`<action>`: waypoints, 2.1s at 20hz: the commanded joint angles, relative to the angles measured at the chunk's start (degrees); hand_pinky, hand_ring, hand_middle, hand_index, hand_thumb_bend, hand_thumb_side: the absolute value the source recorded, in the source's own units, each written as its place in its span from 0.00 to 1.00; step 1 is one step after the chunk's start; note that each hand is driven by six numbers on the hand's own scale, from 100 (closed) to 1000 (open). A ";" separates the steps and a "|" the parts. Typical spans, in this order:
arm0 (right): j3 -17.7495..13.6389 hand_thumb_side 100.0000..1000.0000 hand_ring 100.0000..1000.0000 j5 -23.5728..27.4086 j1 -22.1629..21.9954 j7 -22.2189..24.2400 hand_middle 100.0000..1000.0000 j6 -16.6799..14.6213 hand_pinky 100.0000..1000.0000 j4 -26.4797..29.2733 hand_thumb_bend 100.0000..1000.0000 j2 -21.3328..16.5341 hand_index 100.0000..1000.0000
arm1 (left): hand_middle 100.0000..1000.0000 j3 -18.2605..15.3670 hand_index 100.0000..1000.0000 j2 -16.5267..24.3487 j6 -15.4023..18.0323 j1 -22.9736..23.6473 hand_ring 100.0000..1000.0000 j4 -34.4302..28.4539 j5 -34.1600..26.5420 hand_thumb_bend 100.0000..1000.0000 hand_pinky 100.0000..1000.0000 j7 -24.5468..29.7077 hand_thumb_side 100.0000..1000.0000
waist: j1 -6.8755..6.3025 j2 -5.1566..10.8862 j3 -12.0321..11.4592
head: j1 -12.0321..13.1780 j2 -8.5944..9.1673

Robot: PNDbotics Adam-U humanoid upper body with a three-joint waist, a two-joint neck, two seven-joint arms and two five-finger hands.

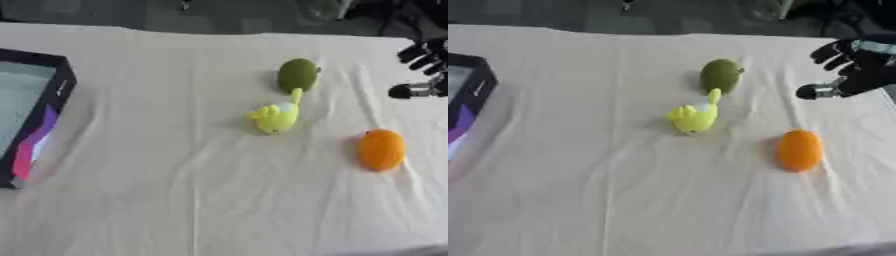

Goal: Pick up the objects with one hand, pass them to the other hand, and then place them into the box on the other side of the table.

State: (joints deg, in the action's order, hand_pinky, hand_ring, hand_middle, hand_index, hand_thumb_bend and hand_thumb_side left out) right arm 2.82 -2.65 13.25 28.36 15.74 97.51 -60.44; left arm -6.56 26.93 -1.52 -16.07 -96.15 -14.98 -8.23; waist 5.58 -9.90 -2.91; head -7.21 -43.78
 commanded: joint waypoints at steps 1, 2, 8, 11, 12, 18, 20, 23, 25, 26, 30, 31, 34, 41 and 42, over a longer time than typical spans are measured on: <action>-1.57 0.36 0.88 -1.79 -0.52 1.24 0.85 -0.69 0.87 0.93 0.59 -1.46 0.89 | 0.73 -0.65 0.77 1.98 0.07 -0.40 0.72 -0.64 0.23 0.64 0.82 -0.29 0.52 | -0.16 1.39 0.16 | -0.03 -0.34; -1.57 0.34 0.88 -2.16 -0.78 1.72 0.86 -0.93 0.87 0.85 0.60 -1.33 0.89 | 0.73 -0.64 0.77 1.97 0.08 -0.41 0.72 -0.66 0.22 0.64 0.82 -0.28 0.52 | -0.25 1.36 0.19 | -0.15 -0.34; -1.25 0.33 0.89 -3.06 -1.95 5.35 0.86 -2.41 0.87 -0.48 0.59 -0.69 0.89 | 0.73 -0.62 0.77 2.01 0.04 -0.31 0.72 -0.63 0.22 0.64 0.82 -0.29 0.53 | -0.54 1.11 0.44 | -0.58 -0.34; -1.10 0.32 0.89 -2.64 -2.45 6.75 0.86 -2.95 0.87 -0.98 0.57 -0.24 0.89 | 0.73 -0.53 0.77 1.95 -0.01 -0.36 0.72 -0.62 0.24 0.64 0.82 -0.23 0.53 | -0.66 0.95 0.58 | -0.54 -0.34; -1.04 0.32 0.89 -2.42 -2.59 7.22 0.86 -3.14 0.87 -1.16 0.57 -0.13 0.89 | 0.73 -0.52 0.77 1.97 -0.02 -0.35 0.72 -0.60 0.27 0.64 0.82 -0.21 0.53 | -0.68 0.91 0.62 | -0.53 -0.34; -0.28 0.30 0.89 -1.71 -3.09 9.59 0.86 -4.25 0.87 -2.19 0.57 0.60 0.89 | 0.73 -0.44 0.77 1.79 -0.13 -0.40 0.72 -0.59 0.27 0.64 0.81 -0.12 0.53 | -0.82 0.54 0.63 | -0.67 -0.34; 0.08 0.30 0.89 -2.27 -3.15 9.86 0.86 -4.35 0.87 -2.59 0.57 1.08 0.89 | 0.73 -0.42 0.77 1.70 -0.13 -0.45 0.72 -0.69 0.24 0.64 0.81 -0.10 0.53 | -0.90 0.37 0.60 | -0.64 -0.34; 0.74 0.30 0.89 -3.96 -3.03 9.64 0.86 -4.23 0.87 -3.61 0.57 2.05 0.89 | 0.73 -0.37 0.77 1.55 -0.10 -0.53 0.72 -0.93 0.21 0.64 0.81 -0.03 0.53 | -1.04 0.14 0.51 | -0.65 -0.34; 1.32 0.29 0.88 -4.93 -2.83 9.42 0.85 -4.25 0.87 -4.49 0.57 2.96 0.89 | 0.73 -0.35 0.77 1.42 -0.11 -0.53 0.72 -1.04 0.19 0.64 0.81 -0.02 0.53 | -1.16 0.03 0.41 | -0.73 -0.34; 1.64 0.29 0.88 -5.47 -2.70 9.26 0.85 -4.27 0.87 -4.89 0.57 3.32 0.89 | 0.73 -0.35 0.77 1.36 -0.12 -0.51 0.72 -1.07 0.18 0.64 0.81 -0.02 0.53 | -1.23 -0.02 0.36 | -0.77 -0.34; 2.81 0.28 0.87 -8.19 -1.96 8.16 0.84 -4.21 0.86 -6.24 0.56 4.59 0.89 | 0.73 -0.33 0.77 1.11 -0.13 -0.37 0.72 -1.20 0.13 0.64 0.81 -0.02 0.53 | -1.50 -0.16 0.20 | -1.13 -0.34; 3.06 0.27 0.87 -9.07 -1.82 7.94 0.84 -4.24 0.86 -6.49 0.53 4.89 0.89 | 0.73 -0.31 0.77 1.03 -0.12 -0.32 0.72 -1.25 0.13 0.64 0.81 0.00 0.53 | -1.56 -0.21 0.16 | -1.26 -0.34; 3.42 0.28 0.87 -11.53 -1.43 6.79 0.84 -4.02 0.86 -7.52 0.55 5.71 0.89 | 0.73 -0.31 0.77 0.82 -0.14 -0.15 0.72 -1.35 0.13 0.64 0.81 0.04 0.53 | -1.73 -0.39 0.08 | -1.53 -0.34; 3.68 0.27 0.86 -14.29 -1.22 5.59 0.83 -3.75 0.86 -10.04 0.54 6.74 0.89 | 0.73 -0.29 0.77 0.48 -0.19 0.05 0.72 -1.43 0.16 0.64 0.81 0.14 0.53 | -1.90 -0.77 0.02 | -1.70 -0.34; 3.78 0.27 0.86 -14.51 -1.17 5.61 0.83 -3.82 0.86 -10.15 0.54 6.79 0.89 | 0.73 -0.27 0.77 0.44 -0.20 0.06 0.72 -1.44 0.17 0.64 0.81 0.18 0.53 | -1.91 -0.81 0.01 | -1.70 -0.34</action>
State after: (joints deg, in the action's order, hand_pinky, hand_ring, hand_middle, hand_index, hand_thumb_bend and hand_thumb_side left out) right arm 7.03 -16.53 11.43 34.23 11.98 87.40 -52.19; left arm -6.53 26.57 -1.71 -15.61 -96.24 -14.86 -8.16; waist 4.66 -10.71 -2.87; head -8.74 -43.78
